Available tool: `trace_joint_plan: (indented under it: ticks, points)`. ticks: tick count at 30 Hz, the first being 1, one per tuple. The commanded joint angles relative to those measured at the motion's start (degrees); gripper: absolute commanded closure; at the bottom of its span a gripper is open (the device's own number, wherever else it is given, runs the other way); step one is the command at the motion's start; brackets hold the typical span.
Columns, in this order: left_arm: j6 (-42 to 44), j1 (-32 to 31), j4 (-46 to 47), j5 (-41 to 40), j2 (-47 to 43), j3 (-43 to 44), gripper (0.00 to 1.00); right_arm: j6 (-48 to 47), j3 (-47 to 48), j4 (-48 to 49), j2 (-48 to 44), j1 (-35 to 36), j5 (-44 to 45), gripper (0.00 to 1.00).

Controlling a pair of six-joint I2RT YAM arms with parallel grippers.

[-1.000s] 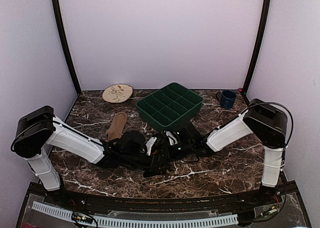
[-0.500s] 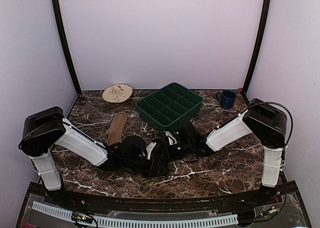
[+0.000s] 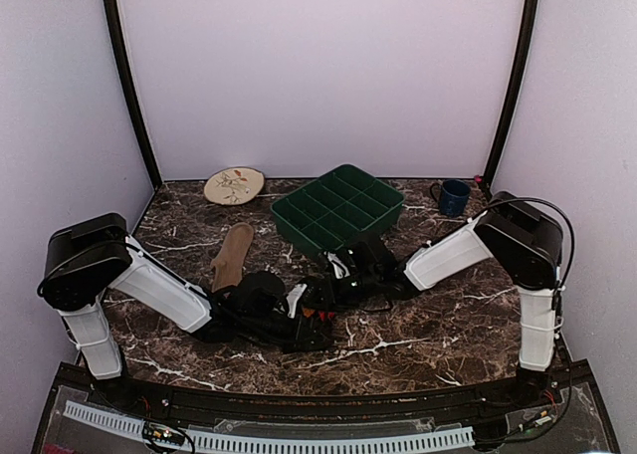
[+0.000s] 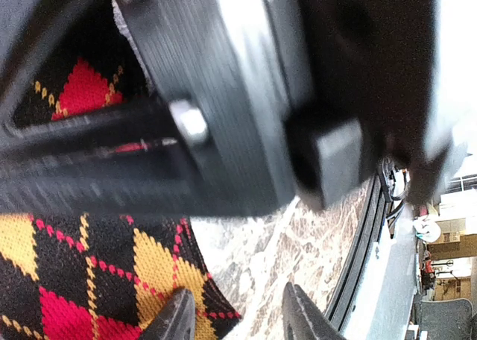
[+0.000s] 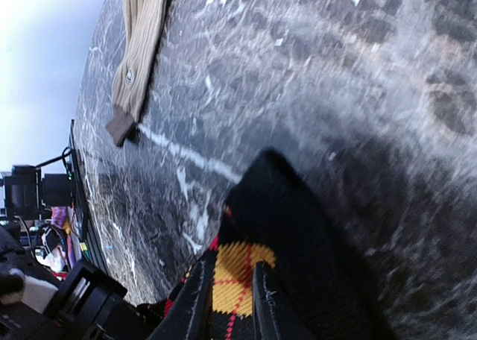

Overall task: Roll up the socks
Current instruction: Smooth out the sock at the center of the board.

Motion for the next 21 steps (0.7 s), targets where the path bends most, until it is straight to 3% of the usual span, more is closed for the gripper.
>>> trace_joint_plan:
  ticks: [1,13,21]
  points:
    - [-0.34,0.11,-7.45,0.86,1.44,-2.49,0.56,-1.33,0.56,-5.47,3.21,-2.46,3.62,0.81]
    - [1.83,0.36,-10.14,1.80,1.36,-1.08,0.56,-0.61,-0.77,-5.87,2.63,-3.89,7.30,0.81]
    - [8.00,0.70,-16.45,2.72,-0.28,2.60,0.56,2.77,-4.24,-4.77,0.93,-3.89,12.38,0.82]
